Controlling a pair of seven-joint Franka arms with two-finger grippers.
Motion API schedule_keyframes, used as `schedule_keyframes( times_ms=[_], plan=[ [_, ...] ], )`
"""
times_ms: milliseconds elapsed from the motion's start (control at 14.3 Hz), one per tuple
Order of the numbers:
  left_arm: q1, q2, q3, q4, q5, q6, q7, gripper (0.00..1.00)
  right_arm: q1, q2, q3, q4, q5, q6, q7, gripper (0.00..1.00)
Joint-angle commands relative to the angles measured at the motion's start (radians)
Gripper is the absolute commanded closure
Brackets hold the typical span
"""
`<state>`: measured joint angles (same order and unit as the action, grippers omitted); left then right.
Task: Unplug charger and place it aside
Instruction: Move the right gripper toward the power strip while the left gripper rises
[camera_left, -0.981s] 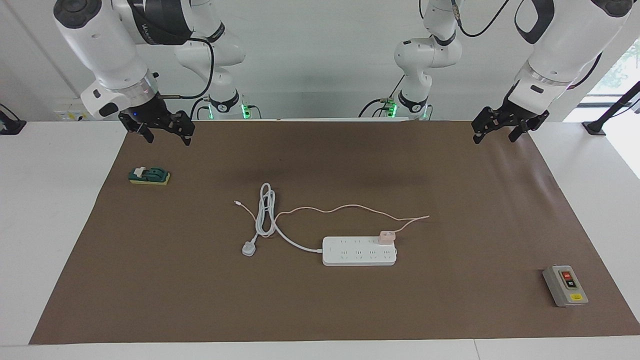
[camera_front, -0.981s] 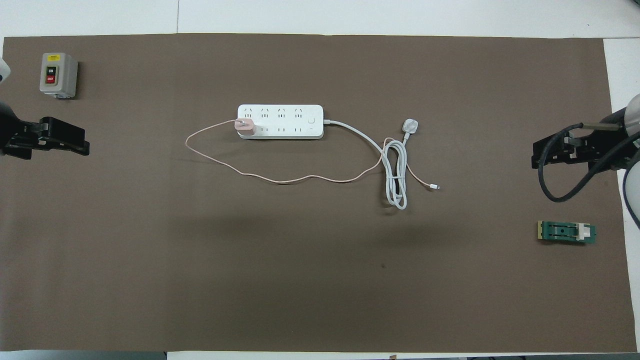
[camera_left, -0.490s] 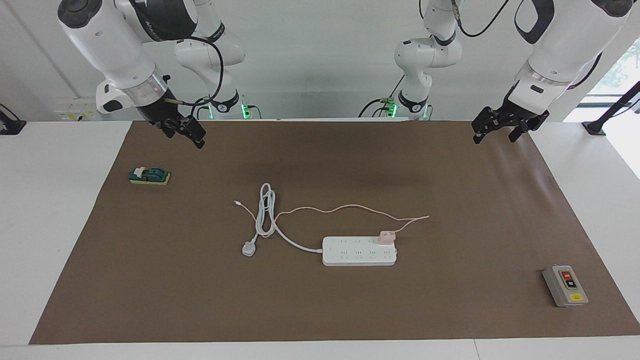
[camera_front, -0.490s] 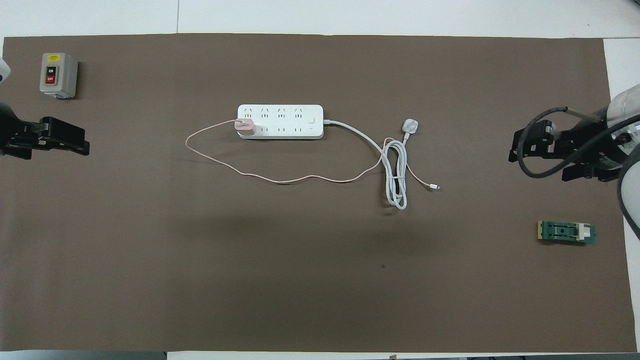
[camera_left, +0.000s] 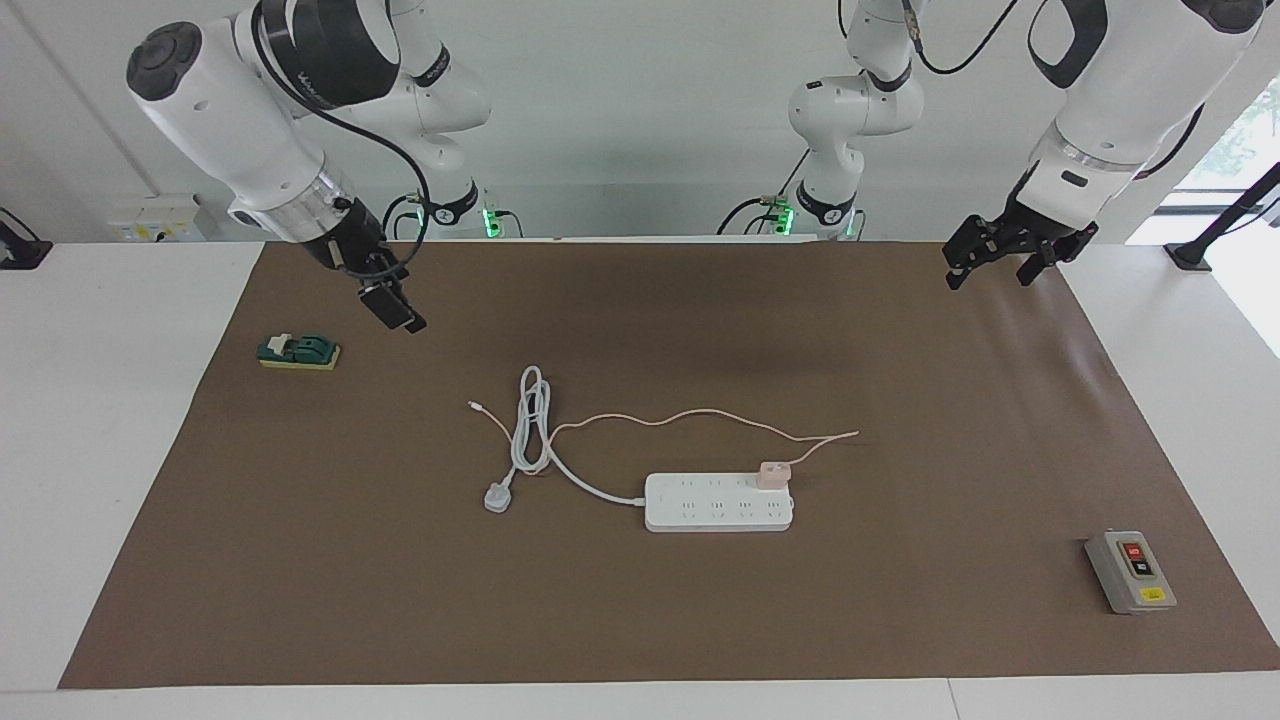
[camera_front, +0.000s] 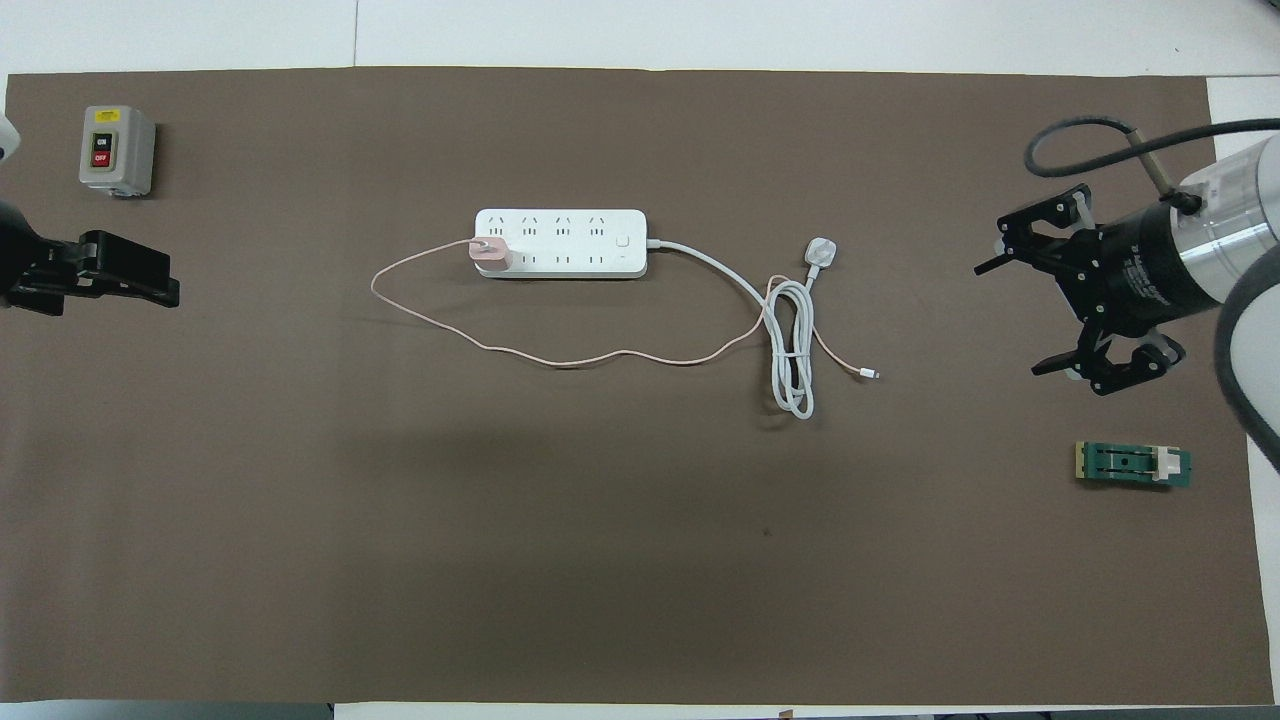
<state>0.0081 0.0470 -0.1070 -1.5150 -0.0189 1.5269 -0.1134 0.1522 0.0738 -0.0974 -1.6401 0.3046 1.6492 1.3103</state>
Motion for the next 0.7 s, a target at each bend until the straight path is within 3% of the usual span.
schedule_keyframes(
  times_ms=[0,210,630],
  plan=[
    [0.007,0.016,-0.028,0.002,0.013,0.019,-0.054,0.0,-0.002,0.04,0.002,-0.007,0.066,0.058,0.135,0.0],
    [0.015,0.016,-0.033,0.004,0.008,0.033,-0.136,0.0,0.009,0.102,0.002,-0.01,0.125,0.113,0.15,0.0],
    [0.021,0.02,-0.065,0.002,0.01,0.088,-0.529,0.0,0.087,0.26,0.002,0.017,0.224,0.247,0.147,0.0]
  ],
)
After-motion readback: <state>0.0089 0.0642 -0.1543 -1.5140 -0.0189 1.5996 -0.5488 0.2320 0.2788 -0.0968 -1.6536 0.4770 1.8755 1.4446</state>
